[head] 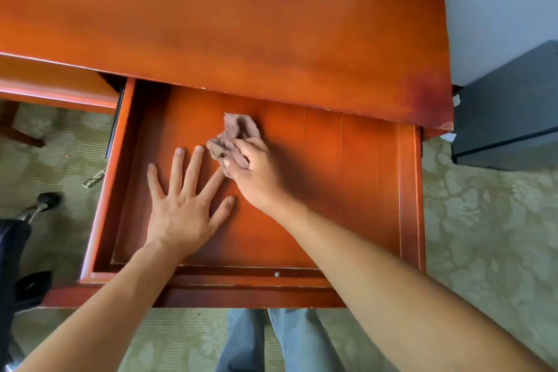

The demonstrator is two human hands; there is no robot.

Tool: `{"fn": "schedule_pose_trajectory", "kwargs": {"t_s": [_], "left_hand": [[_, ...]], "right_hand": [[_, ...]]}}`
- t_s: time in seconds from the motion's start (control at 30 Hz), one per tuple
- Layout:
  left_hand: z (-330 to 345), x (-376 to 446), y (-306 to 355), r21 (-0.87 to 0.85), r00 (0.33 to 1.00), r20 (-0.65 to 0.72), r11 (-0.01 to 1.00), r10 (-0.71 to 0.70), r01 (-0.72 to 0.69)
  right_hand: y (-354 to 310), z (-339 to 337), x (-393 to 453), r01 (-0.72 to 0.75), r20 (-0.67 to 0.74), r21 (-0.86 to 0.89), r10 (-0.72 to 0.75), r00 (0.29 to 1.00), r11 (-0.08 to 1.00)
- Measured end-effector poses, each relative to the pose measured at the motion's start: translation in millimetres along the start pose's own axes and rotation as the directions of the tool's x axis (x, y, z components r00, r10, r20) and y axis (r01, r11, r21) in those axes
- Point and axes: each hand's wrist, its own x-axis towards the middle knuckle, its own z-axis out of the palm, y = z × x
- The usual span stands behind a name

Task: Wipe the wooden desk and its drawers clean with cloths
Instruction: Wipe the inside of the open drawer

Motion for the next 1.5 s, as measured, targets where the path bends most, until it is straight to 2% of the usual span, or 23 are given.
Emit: {"fn": "schedule_pose_trajectory", "kwargs": {"t_s": [0.07,0.13,0.17,0.3,0.43,0.5,0.63,0.73,0.8,0.93,1.0,1.1,1.2,1.27,1.4,1.5], "left_hand": [[-1.2,1.2,0.0,-0.01,1.0,-0.003,1.0,-0.014,0.014],[-2.9,2.7,-1.4,-0.009,1.0,0.005,1.0,-0.017,0.017],[-3.3,2.8,-2.0,-0.009,1.0,0.01,1.0,-0.019,0.019],[-9.3,0.8,0.1,-0.038,0.996,0.073,0.998,-0.043,0.046],[-27.2,-4.0,-2.8,-0.036,0.97,0.245,0.999,-0.004,0.014],[-49.9,-11.8,-2.7,-0.101,0.943,0.333,0.995,0.028,0.006],[-92.7,-65.0,19.8,-0.27,0.864,0.447,0.956,0.232,-0.117],[-94.9,-118.8,32.5,-0.186,0.817,0.482,0.948,0.317,-0.258],[-83.4,-132.0,31.5,-0.15,0.843,0.466,0.963,0.269,-0.225],[-95.2,-110.4,35.5,-0.181,0.911,0.387,0.98,0.145,-0.079],[-98.2,-102.1,37.7,-0.158,0.896,0.439,0.987,0.07,0.0],[-100.1,-83.8,39.6,-0.066,0.92,0.39,0.996,-0.029,0.059],[-115.8,-47.1,33.7,0.094,0.94,0.335,0.995,-0.064,0.034],[-132.3,-17.5,31.7,0.193,0.946,0.321,0.981,-0.049,-0.014],[-143.6,34.4,24.9,0.242,0.942,0.336,0.967,-0.005,-0.082],[-146.3,69.9,21.2,0.254,0.958,0.288,0.963,0.012,-0.089]], "right_hand": [[29.5,-40.6,-24.5,-0.053,-0.01,-0.09,0.052,0.999,0.995],[59.0,-82.1,-55.5,-0.03,-0.087,-0.28,0.006,0.996,0.96],[71.8,-102.0,-71.4,-0.063,-0.118,-0.361,0.022,0.993,0.93],[108.8,-157.2,-146.1,-0.344,-0.208,-0.493,0.276,0.938,0.799],[103.9,-158.6,-199.7,-0.421,-0.066,-0.529,0.458,0.886,0.737],[90.2,-156.6,-201.4,-0.422,-0.035,-0.556,0.487,0.873,0.716],[62.3,-155.5,-190.1,-0.501,0.045,-0.49,0.594,0.803,0.714],[40.6,-154.8,-187.5,-0.498,0.17,-0.457,0.622,0.764,0.737],[25.5,-153.3,-193.8,-0.536,0.22,-0.385,0.639,0.737,0.751],[-2.6,-158.5,-208.9,-0.537,0.198,-0.37,0.629,0.752,0.758],[-15.9,-163.1,-213.8,-0.507,0.228,-0.43,0.634,0.739,0.747],[-22.9,-165.4,-206.2,-0.388,0.27,-0.579,0.617,0.739,0.717],[-12.4,-166.0,-179.4,-0.264,0.093,-0.697,0.449,0.889,0.667],[-13.5,-175.7,-154.1,-0.195,0.008,-0.745,0.301,0.953,0.638],[-38.5,-205.3,-95.0,-0.14,-0.003,-0.659,0.184,0.983,0.739],[-58.2,-234.3,-46.9,-0.097,-0.023,-0.677,0.111,0.994,0.729]]}}
